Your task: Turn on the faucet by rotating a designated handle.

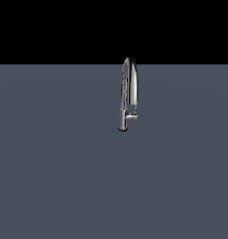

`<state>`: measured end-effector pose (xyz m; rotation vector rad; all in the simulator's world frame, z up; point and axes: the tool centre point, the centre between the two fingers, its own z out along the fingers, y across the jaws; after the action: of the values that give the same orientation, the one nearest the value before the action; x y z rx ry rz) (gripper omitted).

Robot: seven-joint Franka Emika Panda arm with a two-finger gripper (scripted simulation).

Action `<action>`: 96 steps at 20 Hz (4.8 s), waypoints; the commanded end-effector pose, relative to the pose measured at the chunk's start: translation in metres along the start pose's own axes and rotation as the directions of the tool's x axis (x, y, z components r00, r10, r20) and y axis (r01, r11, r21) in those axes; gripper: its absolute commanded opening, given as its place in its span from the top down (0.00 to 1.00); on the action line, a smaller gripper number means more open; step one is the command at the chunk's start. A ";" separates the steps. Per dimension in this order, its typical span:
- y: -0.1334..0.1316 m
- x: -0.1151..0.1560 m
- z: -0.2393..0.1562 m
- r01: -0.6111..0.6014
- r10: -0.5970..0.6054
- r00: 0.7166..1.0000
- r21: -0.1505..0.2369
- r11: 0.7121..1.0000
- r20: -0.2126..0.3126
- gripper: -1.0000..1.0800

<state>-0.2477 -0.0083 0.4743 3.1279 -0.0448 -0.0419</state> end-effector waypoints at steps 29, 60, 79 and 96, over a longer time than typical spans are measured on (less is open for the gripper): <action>-0.001 0.104 0.015 -0.224 0.178 0.954 0.181 0.958 0.242 1.00; 0.033 0.270 0.107 -0.661 0.298 0.651 0.328 0.675 0.698 1.00; 0.060 0.344 0.209 -0.886 0.203 0.348 0.251 0.390 0.915 1.00; 0.069 0.379 0.316 -0.988 0.025 0.078 0.073 0.133 0.997 1.00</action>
<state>0.1186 -0.0922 0.1566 2.6093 -2.1794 -2.3244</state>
